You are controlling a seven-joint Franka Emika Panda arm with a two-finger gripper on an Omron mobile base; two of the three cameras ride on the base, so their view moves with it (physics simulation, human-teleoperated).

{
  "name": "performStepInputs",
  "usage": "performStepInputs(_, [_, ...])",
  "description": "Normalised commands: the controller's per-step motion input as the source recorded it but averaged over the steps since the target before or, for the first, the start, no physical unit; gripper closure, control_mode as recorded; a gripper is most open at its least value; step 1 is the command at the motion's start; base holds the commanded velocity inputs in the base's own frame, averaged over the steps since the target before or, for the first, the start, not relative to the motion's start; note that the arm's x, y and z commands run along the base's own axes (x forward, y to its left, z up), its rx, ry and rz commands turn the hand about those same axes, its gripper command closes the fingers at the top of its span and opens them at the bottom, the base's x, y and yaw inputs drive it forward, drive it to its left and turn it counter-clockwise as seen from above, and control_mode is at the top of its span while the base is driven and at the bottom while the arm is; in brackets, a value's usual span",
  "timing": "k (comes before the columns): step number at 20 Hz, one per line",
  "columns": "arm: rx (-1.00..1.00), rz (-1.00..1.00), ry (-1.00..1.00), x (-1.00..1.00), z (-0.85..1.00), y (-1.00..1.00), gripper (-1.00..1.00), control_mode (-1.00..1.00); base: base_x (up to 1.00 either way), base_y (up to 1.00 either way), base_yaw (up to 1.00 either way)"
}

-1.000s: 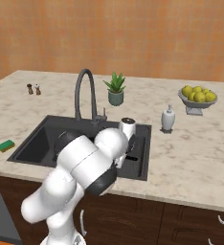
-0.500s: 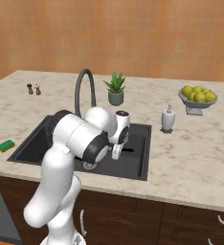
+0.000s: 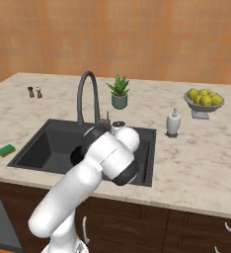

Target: Pick the pan and sponge and place them into the sink. Then turn on the water.

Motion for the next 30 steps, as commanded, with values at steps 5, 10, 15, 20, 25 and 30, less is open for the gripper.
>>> performStepInputs(5, [-0.10,0.00,0.02,0.34,-0.19,0.31,1.00,-1.00,0.00,0.00,0.00])
performStepInputs(10, [-0.06,0.00,0.09,0.31,-0.24,0.07,1.00,-1.00,0.00,0.00,0.00])
performStepInputs(15, [-0.01,0.00,0.09,0.31,-0.20,0.00,1.00,-1.00,0.00,0.00,0.00])
performStepInputs(20, [-0.02,0.00,0.03,0.13,-0.05,0.00,-1.00,-1.00,0.00,0.00,0.00])
performStepInputs(25, [0.00,0.00,0.00,0.00,0.00,-0.10,-1.00,-1.00,0.00,0.00,0.00])
performStepInputs(30, [0.01,0.00,-0.01,-0.16,0.50,-0.03,-1.00,-1.00,0.00,0.00,0.00])
